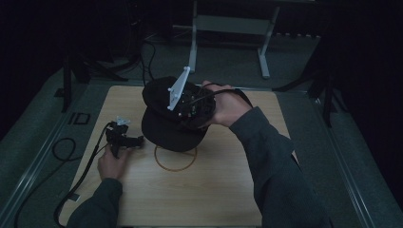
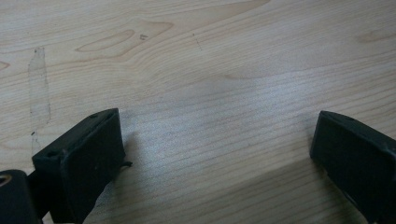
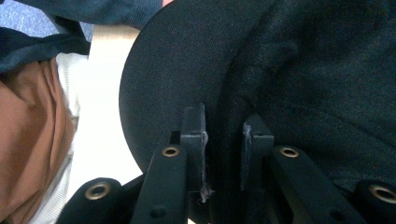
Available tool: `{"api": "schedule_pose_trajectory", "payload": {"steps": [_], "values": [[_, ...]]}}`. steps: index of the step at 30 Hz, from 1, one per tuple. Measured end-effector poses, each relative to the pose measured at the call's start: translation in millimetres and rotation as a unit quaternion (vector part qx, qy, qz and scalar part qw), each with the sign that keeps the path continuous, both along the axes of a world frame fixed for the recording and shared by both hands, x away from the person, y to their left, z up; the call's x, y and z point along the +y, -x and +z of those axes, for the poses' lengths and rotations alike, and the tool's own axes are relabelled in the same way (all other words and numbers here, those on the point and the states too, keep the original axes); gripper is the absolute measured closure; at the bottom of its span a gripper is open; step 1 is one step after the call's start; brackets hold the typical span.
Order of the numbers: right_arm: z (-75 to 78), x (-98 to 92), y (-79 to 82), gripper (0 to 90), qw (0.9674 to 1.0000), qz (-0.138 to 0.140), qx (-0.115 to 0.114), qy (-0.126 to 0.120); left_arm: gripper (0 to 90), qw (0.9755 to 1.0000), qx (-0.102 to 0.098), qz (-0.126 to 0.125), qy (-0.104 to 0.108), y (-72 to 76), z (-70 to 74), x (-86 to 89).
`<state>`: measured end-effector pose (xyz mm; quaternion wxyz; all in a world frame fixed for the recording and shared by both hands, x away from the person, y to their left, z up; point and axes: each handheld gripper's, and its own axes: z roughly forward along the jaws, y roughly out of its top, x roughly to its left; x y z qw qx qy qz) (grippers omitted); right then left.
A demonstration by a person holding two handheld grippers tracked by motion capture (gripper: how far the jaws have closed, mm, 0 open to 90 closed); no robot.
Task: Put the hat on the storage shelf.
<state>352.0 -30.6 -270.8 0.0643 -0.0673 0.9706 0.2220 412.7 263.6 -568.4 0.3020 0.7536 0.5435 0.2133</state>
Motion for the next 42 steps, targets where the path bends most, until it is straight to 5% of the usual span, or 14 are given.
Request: {"api": "schedule_pose_trajectory", "payload": {"steps": [11,42], "values": [[-5.2,15.0,8.7,74.2,0.9997,0.017,0.002,0.018,2.3,1.0000,0.000,0.000,0.000,0.0,-0.1,-0.1],[-36.9,37.5,-0.7,72.8,0.9987,0.025,0.029,0.034,2.3,1.0000,-0.001,0.001,0.001,0.0,-0.1,-0.1]]}}
